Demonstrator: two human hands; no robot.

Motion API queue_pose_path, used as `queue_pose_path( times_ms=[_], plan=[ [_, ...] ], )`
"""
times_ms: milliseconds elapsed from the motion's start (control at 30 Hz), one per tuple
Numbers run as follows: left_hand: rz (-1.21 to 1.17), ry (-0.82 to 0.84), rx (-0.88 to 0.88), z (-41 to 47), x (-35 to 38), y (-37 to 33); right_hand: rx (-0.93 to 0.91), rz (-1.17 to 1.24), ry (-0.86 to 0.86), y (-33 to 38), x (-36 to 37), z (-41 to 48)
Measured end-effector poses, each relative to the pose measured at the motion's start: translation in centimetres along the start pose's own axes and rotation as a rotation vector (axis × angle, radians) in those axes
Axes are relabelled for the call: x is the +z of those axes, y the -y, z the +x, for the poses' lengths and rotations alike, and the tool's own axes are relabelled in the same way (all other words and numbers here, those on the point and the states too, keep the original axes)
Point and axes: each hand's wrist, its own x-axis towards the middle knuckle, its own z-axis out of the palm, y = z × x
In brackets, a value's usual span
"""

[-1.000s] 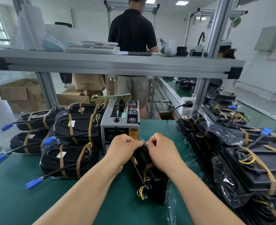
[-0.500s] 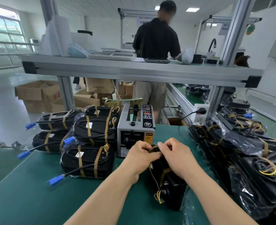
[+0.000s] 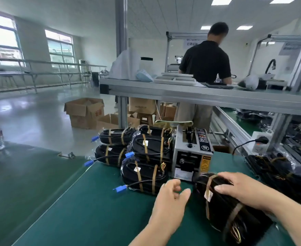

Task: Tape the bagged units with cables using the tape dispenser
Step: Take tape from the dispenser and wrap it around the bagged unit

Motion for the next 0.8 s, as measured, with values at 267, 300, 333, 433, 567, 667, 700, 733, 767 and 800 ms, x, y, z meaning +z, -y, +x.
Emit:
queue_pose_path(
  times_ms=[267,300,333,433,567,667,700,733,767,800],
  plan=[
    [-0.479,0.2,0.027,-5.0,-9.3,3.5,-0.231,0.517,0.355,10.6,2.2,-2.2],
    [-0.532,0.143,0.055,-5.6,-10.5,3.6,-0.25,0.508,0.377,12.3,2.8,-2.2],
    [-0.588,0.07,0.068,-6.2,-11.7,3.7,-0.263,0.478,0.377,13.9,3.5,-2.0],
    [-0.692,-0.209,0.069,-6.7,-15.0,4.0,-0.347,0.29,0.267,18.4,6.3,-0.3],
    [-0.744,-0.534,0.004,-5.4,-20.3,5.0,-0.419,0.206,-0.095,22.7,10.9,1.5],
    [-0.699,-0.705,-0.084,-3.4,-24.2,6.5,-0.493,0.239,-0.271,23.8,13.9,1.7],
    [-0.675,-0.747,-0.103,-2.5,-25.2,7.1,-0.525,0.209,-0.288,24.1,14.9,1.9],
    [-0.65,-0.778,-0.114,-1.5,-26.1,7.5,-0.557,0.165,-0.29,24.4,15.9,2.2],
    [-0.623,-0.796,-0.119,-0.5,-26.7,8.0,-0.589,0.107,-0.274,24.8,16.9,2.6],
    [-0.603,-0.799,-0.119,0.6,-27.0,8.3,-0.617,0.047,-0.249,25.1,17.9,3.1]
  ],
)
